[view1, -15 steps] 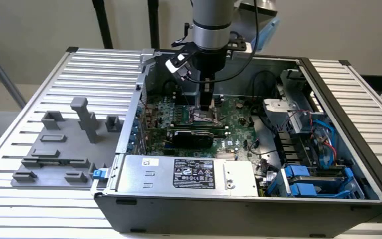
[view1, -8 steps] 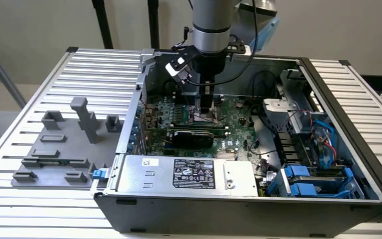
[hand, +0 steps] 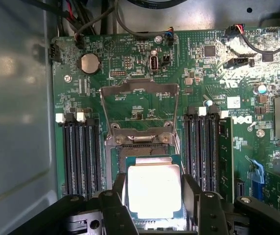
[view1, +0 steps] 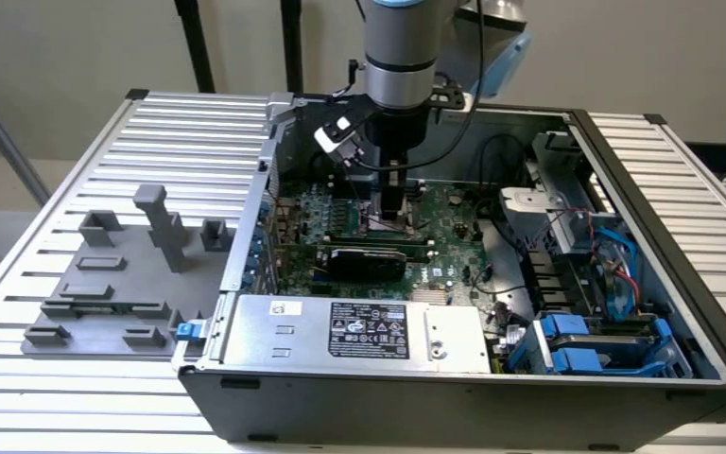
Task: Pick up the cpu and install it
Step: 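Place the cpu into insertion slot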
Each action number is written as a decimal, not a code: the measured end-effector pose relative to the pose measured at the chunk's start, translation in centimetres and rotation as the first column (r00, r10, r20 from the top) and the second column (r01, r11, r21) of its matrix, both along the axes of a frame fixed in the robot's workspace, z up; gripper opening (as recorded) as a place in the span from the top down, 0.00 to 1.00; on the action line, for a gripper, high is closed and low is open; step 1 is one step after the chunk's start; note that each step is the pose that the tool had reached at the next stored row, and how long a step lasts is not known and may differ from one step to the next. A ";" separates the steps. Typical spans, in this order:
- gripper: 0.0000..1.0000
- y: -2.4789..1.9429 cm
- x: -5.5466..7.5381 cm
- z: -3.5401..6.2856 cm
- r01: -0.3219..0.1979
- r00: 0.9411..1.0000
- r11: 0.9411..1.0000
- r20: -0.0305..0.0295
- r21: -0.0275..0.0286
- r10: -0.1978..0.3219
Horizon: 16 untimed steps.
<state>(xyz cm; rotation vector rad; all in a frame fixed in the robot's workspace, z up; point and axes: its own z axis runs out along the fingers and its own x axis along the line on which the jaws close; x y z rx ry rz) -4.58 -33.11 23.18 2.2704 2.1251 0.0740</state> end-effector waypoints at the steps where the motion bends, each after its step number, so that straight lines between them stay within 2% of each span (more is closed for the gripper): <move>1: 0.45 0.00 0.0 -0.11 -0.001 1.000 1.000 0.002 0.000 0.001; 4: 0.45 0.00 0.0 -0.51 -0.006 1.000 1.000 0.008 0.000 0.006; 10: 0.45 0.04 -0.1 -1.54 -0.009 1.000 1.000 0.012 -0.001 0.009; 16: 0.45 0.40 -0.1 -2.09 -0.009 1.000 1.000 0.013 -0.007 0.009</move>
